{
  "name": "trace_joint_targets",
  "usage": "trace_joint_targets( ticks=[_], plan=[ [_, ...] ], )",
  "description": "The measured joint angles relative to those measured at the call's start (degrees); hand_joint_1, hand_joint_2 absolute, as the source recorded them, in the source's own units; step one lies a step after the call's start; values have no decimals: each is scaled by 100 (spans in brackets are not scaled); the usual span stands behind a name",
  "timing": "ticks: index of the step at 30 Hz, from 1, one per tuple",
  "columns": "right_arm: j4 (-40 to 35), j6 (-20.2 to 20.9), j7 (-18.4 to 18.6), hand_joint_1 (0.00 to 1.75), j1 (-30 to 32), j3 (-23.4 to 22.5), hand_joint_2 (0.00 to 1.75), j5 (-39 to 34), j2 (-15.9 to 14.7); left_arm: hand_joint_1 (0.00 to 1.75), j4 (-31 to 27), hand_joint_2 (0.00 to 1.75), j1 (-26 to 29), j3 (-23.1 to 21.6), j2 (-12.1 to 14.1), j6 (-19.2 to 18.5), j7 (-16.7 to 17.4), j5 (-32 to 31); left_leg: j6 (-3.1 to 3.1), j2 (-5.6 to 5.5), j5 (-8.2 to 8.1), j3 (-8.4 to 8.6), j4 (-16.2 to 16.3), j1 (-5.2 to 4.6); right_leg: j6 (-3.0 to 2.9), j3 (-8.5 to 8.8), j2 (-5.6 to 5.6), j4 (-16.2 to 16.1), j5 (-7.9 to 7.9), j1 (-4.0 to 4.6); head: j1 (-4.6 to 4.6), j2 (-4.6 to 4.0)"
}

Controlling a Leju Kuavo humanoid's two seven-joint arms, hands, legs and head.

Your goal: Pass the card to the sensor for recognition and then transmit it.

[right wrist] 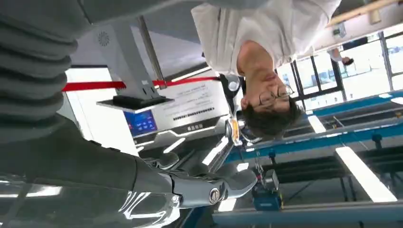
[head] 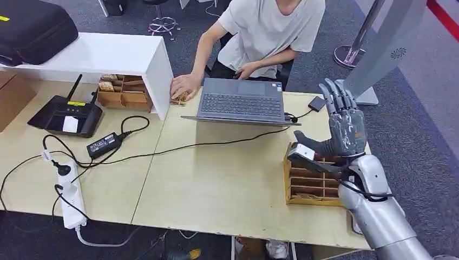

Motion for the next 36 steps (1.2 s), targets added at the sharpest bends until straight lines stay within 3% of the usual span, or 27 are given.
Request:
trace_joint_targets(
  ticks=[4,5,6,7,15,25,36],
  plan=[
    [-100,-135,111,0,188,-26,175,499,-187,0,7,175,2,0,26,4,-30,2,0,1,0,2,0,0,-1,-1,1,0,0,0,0,0],
    [-100,-151,129,0,217,-26,0,627,-251,0,11,175,3,0,28,4,-42,2,0,1,0,2,0,0,0,-1,1,0,0,0,0,0],
    [-100,-155,144,0,248,-26,0,728,-326,0,15,175,6,0,33,4,-55,2,0,0,0,1,0,-1,0,0,0,0,0,0,2,0],
    [-100,-166,160,0,282,-26,175,817,-415,0,17,175,9,0,37,4,-68,2,0,-1,0,1,0,-1,0,1,-1,0,0,0,2,0],
    [-100,-177,131,0,660,-133,175,716,-811,0,22,175,44,0,85,-42,-188,-2,0,-1,0,1,0,-1,0,2,-1,0,0,-1,0,0],
    [-85,877,98,0,427,-28,175,867,-1349,0,22,175,70,0,107,-44,-251,-96,-1,-2,2,0,-1,-3,0,3,-2,3,1,-3,0,0],
    [-83,1058,90,0,150,155,175,904,-1600,0,22,175,72,0,122,-48,-258,-109,-1,-4,2,1,-1,-2,-1,4,-4,5,0,-1,0,0]
  ],
)
